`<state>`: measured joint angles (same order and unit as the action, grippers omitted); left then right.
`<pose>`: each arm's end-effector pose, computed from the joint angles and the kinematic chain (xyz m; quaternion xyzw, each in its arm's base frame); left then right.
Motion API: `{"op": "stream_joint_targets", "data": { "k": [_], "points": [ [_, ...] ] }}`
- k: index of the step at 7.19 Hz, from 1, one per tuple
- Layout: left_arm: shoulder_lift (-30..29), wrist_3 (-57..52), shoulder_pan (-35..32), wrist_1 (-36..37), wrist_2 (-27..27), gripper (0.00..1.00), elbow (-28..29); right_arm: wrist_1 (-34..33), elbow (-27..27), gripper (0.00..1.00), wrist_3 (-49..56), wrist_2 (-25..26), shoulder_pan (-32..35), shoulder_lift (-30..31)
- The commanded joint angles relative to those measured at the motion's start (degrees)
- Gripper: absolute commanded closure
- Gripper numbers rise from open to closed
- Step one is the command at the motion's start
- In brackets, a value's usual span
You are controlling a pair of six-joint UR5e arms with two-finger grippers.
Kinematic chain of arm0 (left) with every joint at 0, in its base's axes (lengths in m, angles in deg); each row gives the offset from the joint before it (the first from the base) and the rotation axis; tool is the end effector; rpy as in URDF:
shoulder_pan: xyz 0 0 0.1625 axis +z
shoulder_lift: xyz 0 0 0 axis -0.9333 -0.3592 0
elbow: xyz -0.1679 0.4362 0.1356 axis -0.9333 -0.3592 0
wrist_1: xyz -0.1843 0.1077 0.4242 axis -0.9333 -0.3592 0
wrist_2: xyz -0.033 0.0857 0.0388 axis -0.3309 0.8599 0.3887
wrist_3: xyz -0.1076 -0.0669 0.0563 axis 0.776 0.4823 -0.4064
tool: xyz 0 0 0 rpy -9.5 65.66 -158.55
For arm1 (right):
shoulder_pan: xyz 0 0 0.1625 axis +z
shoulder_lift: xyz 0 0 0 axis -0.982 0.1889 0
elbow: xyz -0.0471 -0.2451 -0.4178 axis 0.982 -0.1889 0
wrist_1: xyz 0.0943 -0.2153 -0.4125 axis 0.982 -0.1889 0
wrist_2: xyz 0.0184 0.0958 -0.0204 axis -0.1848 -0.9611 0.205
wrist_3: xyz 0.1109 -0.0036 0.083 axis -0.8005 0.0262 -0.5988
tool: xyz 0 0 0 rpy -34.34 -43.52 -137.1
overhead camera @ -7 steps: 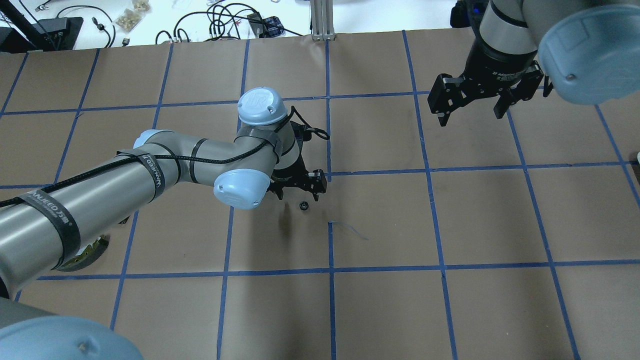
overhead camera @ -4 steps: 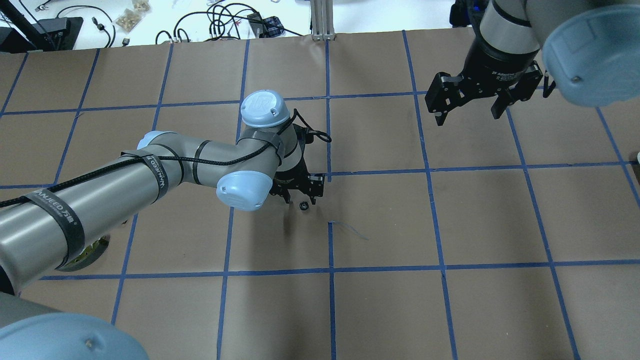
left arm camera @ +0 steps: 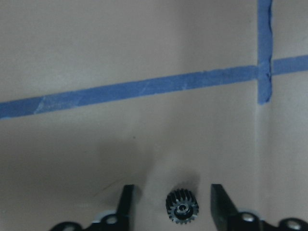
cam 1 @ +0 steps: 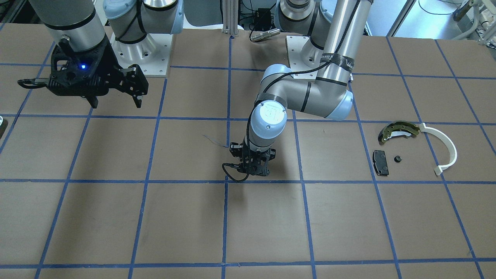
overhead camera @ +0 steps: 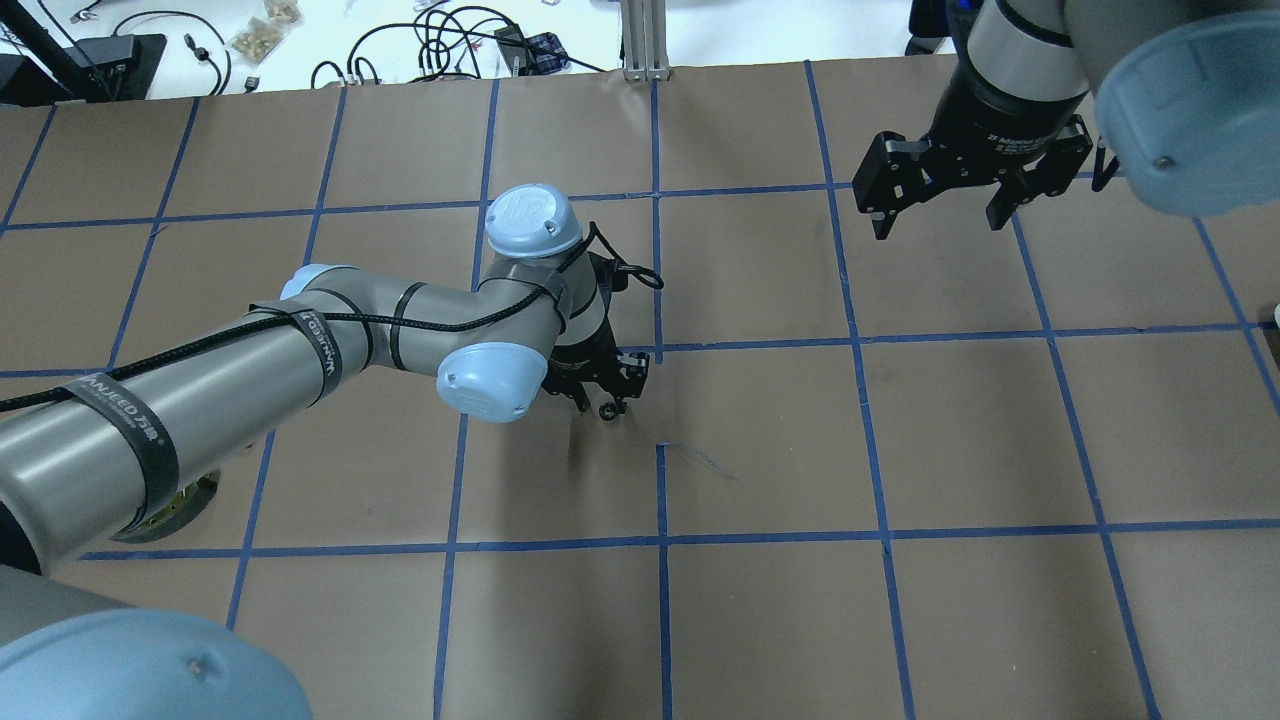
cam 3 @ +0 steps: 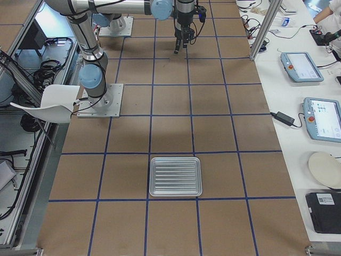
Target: Place bearing gear from tray to pile
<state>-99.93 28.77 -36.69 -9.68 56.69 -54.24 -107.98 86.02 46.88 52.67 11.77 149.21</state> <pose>-0.3154 -0.5679 0.1420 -0.0639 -0.9943 -0.0699 0.0489 0.1409 -0.5596 0.5027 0.0192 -0.9995 0.0262 0.0035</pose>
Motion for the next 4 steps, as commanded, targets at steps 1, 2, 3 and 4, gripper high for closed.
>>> {"op": "stream_joint_targets", "data": {
  "k": [1, 2, 3, 4],
  "points": [
    [0.09, 0.14, 0.08, 0.04, -0.16, 1.0, 0.26, -1.05, 0.38, 0.0, -0.1, 0.14, 0.17, 0.02],
    [0.88, 0.14, 0.61, -0.13, -0.25, 1.0, 0.52, -1.14, 1.34, 0.0, -0.01, -0.03, 0.17, 0.11],
    [1.93, -0.73, 1.4, -0.92, 0.1, 1.0, 1.57, -1.14, 1.87, 0.0, -0.01, -0.04, 0.17, 0.11],
    [2.12, -1.26, 4.01, -2.58, 0.1, 1.0, 3.67, -1.14, 1.88, 0.0, -0.01, -0.04, 0.17, 0.11]
  ]
}}
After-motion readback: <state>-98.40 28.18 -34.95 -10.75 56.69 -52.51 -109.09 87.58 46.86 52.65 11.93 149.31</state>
